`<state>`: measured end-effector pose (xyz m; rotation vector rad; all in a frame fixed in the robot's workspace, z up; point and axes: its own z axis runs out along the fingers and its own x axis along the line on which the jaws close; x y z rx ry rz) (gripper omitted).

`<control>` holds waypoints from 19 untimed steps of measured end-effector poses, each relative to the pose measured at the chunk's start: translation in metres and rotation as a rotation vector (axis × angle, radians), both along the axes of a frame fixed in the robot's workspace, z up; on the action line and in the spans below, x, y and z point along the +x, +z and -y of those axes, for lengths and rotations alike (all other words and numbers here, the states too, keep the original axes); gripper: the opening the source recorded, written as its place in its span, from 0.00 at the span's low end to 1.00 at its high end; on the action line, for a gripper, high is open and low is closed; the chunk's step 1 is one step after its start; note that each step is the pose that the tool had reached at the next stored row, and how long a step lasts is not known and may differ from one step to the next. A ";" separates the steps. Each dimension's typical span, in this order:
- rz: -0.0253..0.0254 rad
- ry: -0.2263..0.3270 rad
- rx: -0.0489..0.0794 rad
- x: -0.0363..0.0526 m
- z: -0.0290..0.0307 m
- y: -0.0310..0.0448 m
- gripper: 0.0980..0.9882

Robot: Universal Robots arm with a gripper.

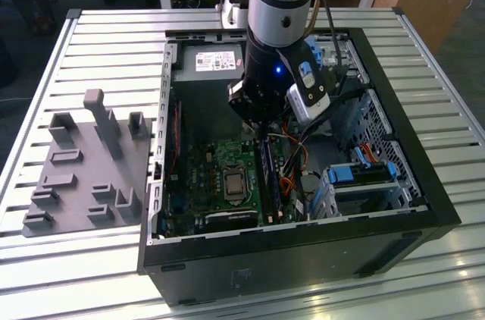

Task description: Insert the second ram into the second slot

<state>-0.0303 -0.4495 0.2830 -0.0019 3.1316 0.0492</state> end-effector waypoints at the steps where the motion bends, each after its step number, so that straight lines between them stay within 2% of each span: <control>1: 0.0000 -0.001 0.000 0.0000 0.0000 -0.0004 0.04; 6: 0.0000 -0.002 0.000 0.0000 0.0000 -0.0030 0.04; 19: 0.0000 -0.001 0.000 0.0021 0.0000 -0.0192 0.04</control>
